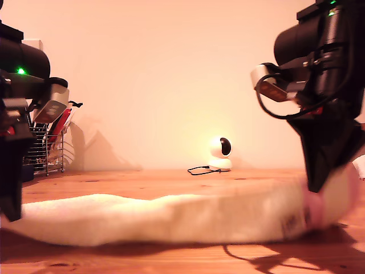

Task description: Fold the tea towel in front of you. After folding it, place it to the left side.

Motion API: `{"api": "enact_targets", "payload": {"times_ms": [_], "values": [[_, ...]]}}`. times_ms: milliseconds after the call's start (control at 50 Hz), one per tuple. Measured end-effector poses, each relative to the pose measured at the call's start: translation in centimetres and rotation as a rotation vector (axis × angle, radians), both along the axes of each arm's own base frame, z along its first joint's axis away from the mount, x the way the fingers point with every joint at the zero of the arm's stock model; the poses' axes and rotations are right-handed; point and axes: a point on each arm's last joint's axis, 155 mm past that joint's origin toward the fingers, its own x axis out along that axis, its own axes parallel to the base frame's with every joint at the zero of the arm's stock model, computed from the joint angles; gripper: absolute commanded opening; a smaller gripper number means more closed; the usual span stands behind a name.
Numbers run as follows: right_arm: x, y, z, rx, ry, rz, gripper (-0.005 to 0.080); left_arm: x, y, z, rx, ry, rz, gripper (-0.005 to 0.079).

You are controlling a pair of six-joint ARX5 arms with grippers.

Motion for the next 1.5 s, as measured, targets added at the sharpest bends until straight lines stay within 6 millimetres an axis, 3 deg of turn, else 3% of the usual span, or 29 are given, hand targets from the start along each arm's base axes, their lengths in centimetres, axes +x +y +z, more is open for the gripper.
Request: {"api": "enact_targets", "payload": {"times_ms": [100,400,480,640,760,980,1280,1500], "values": [[-0.3,-0.1,0.0,-0.003,0.014,-0.001,0.0296,-0.2,-0.4,0.2,-0.023,0.011,-0.002,0.0328],[-1.9,-0.7,0.0,-0.029,0.08,0.0,0.0296,-3.1,-0.5,0.7,-0.042,0.138,0.003,0.0323],[-1.0,-0.3,0.0,-0.01,0.04,-0.001,0.0234,-3.1,-0.5,0.7,-0.038,0.138,0.005,0.0251],[2.0,2.0,0.5,0.097,-0.078,0.003,-0.0019,-0.6,-0.5,0.2,-0.024,0.044,0.042,0.0052],[4.2,3.3,1.2,0.16,-0.168,0.009,-0.001,0.4,-0.7,0.2,-0.033,0.006,0.053,-0.0017],[6.3,4.3,1.4,0.198,-0.246,0.014,-0.001,2.2,0.5,-0.3,0.046,-0.07,0.078,-0.0019],[8.4,5.5,-3.6,0.195,-0.22,0.007,-0.0011,3.0,3.4,-0.8,0.167,-0.102,0.113,-0.0019],[9.7,6.1,-4.3,0.206,-0.255,-0.006,-0.0011,3.6,5.0,-0.9,0.19,-0.105,0.164,-0.0019]]}}
